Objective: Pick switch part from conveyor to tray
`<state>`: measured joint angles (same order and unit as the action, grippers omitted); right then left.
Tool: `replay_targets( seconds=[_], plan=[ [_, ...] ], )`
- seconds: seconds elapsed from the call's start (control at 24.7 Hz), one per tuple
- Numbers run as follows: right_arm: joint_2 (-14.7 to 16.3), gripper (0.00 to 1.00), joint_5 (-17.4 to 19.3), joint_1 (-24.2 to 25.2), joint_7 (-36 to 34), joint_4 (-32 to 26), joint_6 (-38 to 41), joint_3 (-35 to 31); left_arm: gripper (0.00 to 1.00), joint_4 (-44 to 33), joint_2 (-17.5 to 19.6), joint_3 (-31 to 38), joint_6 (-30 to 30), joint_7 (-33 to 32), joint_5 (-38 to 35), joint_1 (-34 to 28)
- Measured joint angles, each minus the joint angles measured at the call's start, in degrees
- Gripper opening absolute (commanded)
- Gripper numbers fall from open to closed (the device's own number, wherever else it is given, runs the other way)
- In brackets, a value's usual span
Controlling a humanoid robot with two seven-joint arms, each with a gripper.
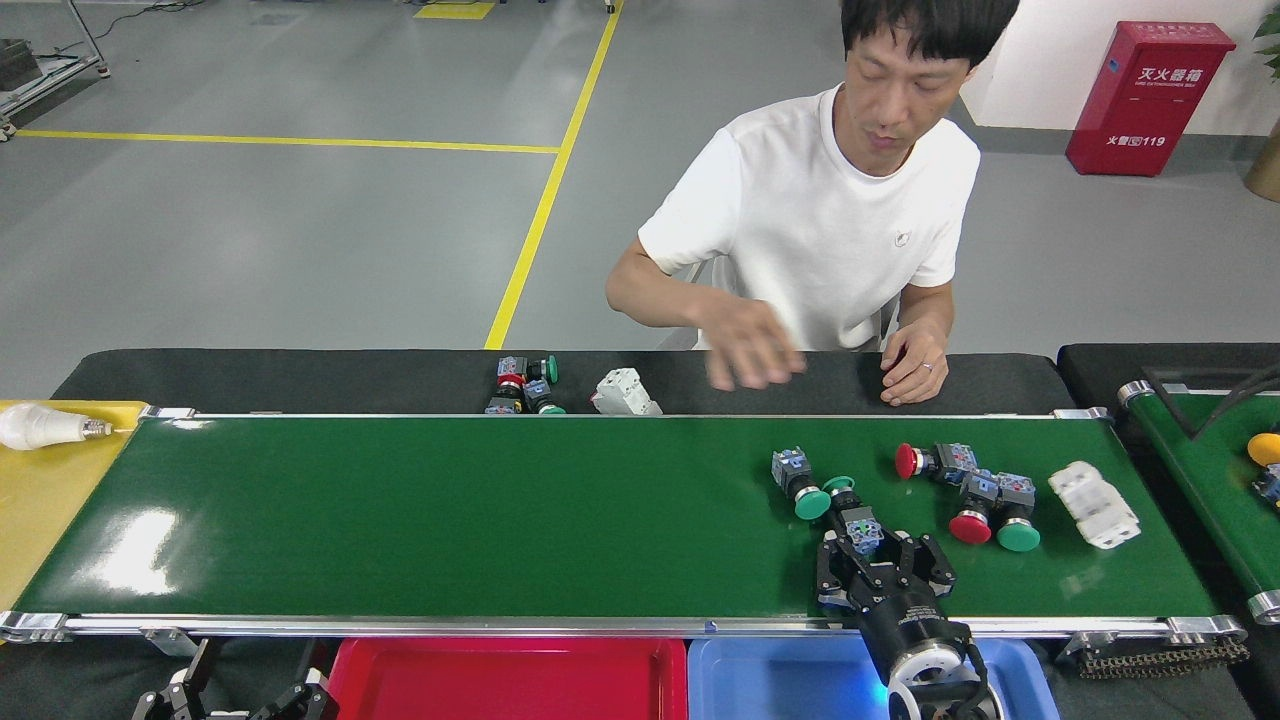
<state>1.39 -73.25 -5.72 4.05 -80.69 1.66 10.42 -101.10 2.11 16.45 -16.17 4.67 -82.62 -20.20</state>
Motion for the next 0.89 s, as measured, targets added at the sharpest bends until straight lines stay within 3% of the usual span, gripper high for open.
replay_targets(
  seconds=[0.24, 0.49, 0.53, 0.61, 0.89],
  plan=[
    [0.04, 0.08, 3.51, 8.61, 0.13, -12.37, 17.92, 0.0, 1.0, 0.0, -0.04, -2.11, 0.46, 0.11, -0.11, 0.21],
    [-1.69, 0.12, 3.64, 14.19, 1.4, -14.78, 36.11, 2.25, 1.0, 0.01, 4.13, -11.1, 0.14, -0.11, -2.63, 5.61],
    [-1.9, 0.23, 3.46, 14.33, 1.61, -14.92, 37.22, 3.52, 1.0, 0.09, 4.53, -12.52, 0.09, -0.19, -3.44, 6.86],
    [-2.34, 0.95, 3.27, 14.33, 2.96, -14.92, 37.76, 5.83, 1.0, 0.5, 4.59, -15.38, 0.0, -0.31, -4.04, 9.49],
    [-5.89, 0.96, 3.26, 13.99, 8.95, -14.91, 33.19, 8.84, 1.0, 10.61, 4.75, -25.44, -0.2, -2.76, -5.99, 21.26]
  ],
)
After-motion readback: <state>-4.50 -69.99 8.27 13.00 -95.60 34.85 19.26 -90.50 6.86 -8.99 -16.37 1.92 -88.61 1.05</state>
